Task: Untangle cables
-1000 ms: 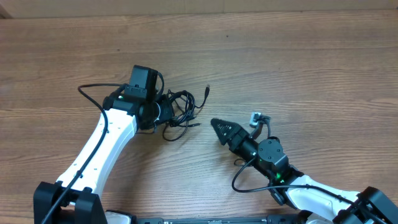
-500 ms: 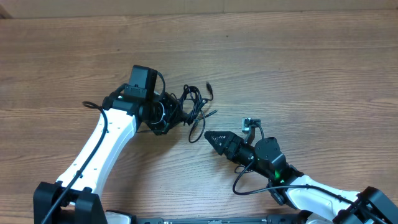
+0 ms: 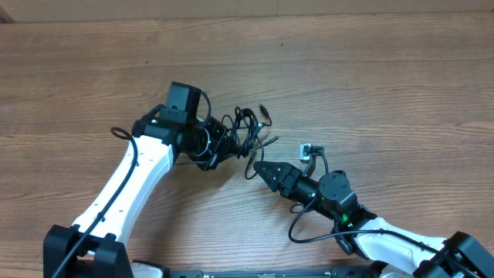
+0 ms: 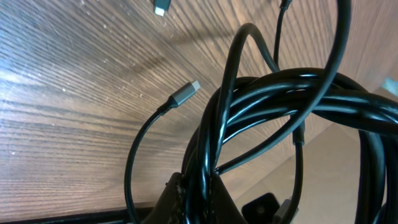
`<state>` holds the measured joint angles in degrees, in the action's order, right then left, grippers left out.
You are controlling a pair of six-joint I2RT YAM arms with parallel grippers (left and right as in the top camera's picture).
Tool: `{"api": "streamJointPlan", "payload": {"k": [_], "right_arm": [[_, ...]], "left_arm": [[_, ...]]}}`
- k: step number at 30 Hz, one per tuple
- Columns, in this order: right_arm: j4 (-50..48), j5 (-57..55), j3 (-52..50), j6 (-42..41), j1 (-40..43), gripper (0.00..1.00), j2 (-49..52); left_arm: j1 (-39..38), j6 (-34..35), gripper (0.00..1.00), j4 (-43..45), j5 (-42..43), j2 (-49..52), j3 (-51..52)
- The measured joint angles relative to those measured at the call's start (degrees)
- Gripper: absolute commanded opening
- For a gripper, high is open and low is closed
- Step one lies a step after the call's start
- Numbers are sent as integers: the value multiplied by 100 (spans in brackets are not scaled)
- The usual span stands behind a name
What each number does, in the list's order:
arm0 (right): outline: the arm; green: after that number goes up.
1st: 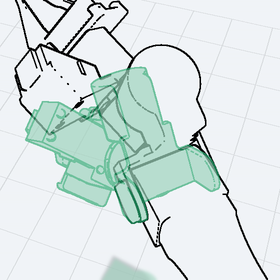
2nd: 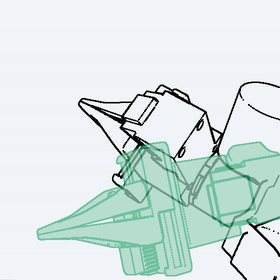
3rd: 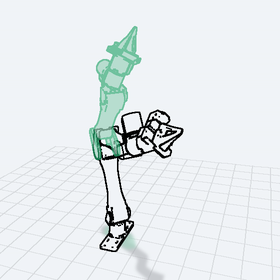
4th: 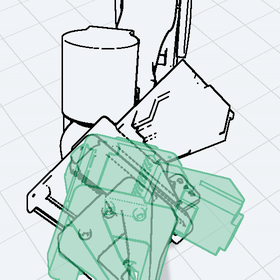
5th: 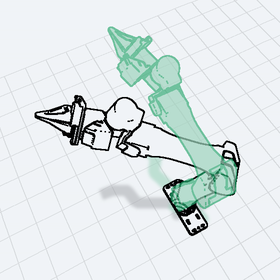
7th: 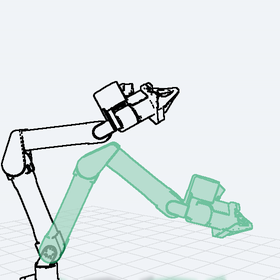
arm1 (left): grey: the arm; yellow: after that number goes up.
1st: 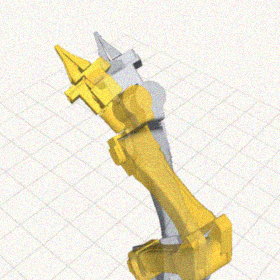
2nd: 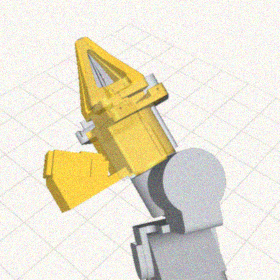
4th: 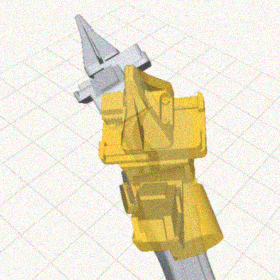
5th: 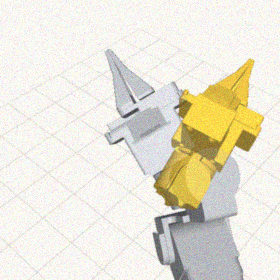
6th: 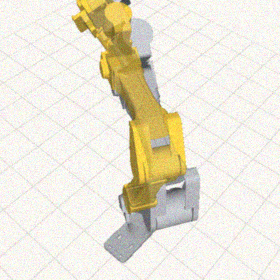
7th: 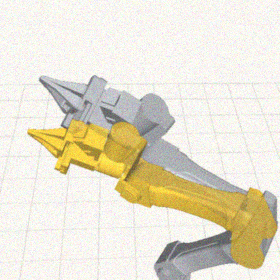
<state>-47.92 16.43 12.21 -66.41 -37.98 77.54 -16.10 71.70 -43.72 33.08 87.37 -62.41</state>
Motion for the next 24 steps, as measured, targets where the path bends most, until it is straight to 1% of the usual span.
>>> {"api": "streamJointPlan", "payload": {"k": [3, 6, 12, 13, 24], "right_arm": [[0, 11, 0, 17, 0, 51, 0], [0, 11, 0, 33, 0, 38, 0], [2, 13, 0, 28, 0, 7, 0], [7, 9, 0, 44, 0, 4, 0], [673, -186, 0, 39, 0, 4, 0]], "left_arm": [[-59, 22, 5, 0, 20, 0, 0], [-81, 24, 4, 0, 61, 0, 0], [-81, 35, 4, 2, 232, 0, 0], [-81, 35, 4, 2, 267, 0, 0], [55, -26, 4, 15, 525, 0, 0]]}}
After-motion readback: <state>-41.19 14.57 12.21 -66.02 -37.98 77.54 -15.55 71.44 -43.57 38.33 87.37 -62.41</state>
